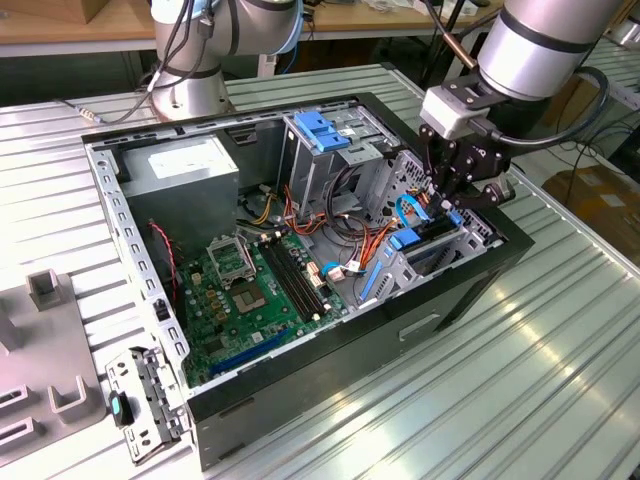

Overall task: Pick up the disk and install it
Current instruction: 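Insert the second disk wire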

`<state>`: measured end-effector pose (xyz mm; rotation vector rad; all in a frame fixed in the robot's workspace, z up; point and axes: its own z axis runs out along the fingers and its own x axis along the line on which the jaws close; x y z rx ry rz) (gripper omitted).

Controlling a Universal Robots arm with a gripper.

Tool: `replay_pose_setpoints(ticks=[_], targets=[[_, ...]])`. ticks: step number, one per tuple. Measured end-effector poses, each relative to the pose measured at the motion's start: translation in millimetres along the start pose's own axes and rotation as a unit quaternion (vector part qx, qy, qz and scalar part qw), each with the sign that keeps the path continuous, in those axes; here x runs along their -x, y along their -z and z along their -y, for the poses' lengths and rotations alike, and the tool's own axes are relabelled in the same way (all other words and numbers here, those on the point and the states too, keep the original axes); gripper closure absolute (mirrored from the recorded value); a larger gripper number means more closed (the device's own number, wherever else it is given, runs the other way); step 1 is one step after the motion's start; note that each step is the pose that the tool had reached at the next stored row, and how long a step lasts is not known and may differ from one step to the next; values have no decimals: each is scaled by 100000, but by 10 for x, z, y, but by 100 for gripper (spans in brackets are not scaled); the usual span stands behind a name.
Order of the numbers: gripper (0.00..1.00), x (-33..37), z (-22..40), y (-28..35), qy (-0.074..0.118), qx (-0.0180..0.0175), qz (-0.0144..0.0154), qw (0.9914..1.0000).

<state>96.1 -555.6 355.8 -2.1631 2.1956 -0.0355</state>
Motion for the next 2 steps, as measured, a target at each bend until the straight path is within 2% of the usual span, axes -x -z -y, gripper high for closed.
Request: replay_pose_setpoints(ticks=[2], targets=[[89, 0, 0, 0, -3, -3, 0, 100000]])
